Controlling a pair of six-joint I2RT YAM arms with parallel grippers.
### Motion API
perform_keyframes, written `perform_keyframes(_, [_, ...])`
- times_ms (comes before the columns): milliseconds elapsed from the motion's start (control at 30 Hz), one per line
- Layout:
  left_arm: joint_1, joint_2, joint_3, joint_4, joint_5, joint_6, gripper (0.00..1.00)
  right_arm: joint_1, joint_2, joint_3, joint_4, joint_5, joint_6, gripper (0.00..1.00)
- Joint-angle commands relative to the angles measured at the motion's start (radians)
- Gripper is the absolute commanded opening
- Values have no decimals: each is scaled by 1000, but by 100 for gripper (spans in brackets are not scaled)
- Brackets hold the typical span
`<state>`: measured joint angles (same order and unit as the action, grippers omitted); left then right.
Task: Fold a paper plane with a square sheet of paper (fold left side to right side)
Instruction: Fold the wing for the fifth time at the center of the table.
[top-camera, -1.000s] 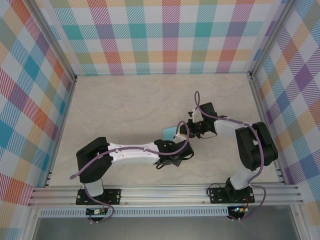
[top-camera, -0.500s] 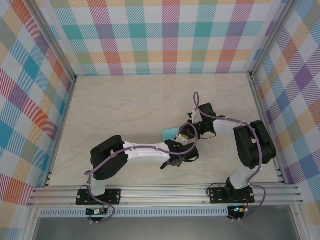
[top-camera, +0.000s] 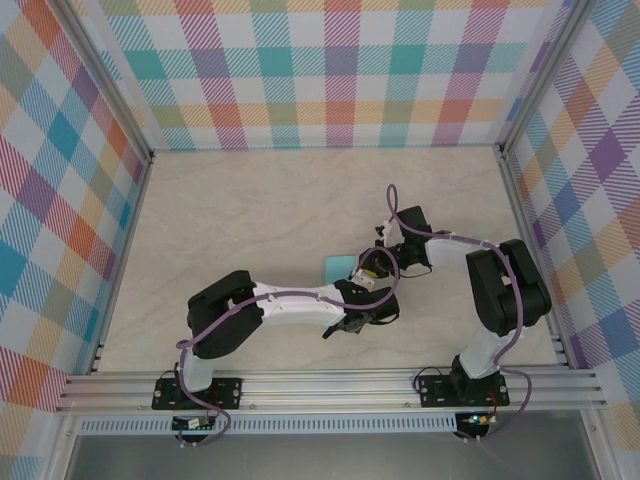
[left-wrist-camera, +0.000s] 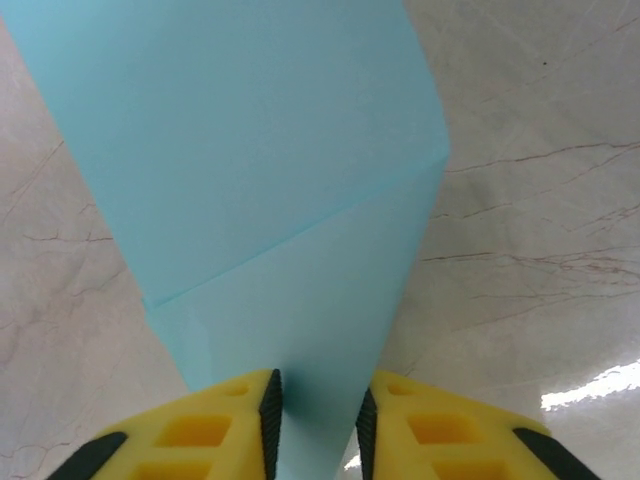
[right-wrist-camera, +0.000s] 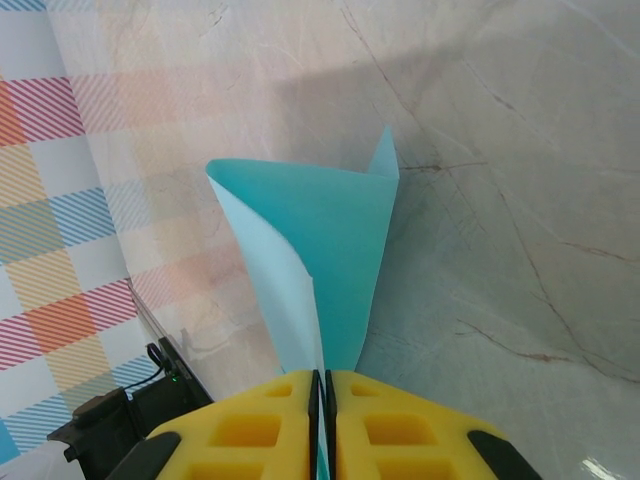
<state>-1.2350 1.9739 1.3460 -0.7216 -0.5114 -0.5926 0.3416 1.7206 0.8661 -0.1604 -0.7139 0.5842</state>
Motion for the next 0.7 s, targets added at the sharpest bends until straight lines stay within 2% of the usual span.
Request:
perform_keyframes(0, [-15, 2, 18, -29, -27, -19, 22, 7, -11, 22, -27, 2, -14, 14])
perform_keyframes(100, [-14, 5, 18, -31, -27, -21, 15, 7, -27, 22, -33, 16, -15, 16])
perform_keyframes(233, [-13, 0, 18, -30, -29, -21, 9, 6, -76, 24, -55, 70, -22, 24])
perform_keyframes(433, [4, -15, 5, -12, -4, -23, 4, -7, -230, 37, -180, 263, -62, 45])
perform_keyframes(667, [32, -45, -10, 10, 44, -28, 0, -41, -516, -5, -326, 557, -102, 86])
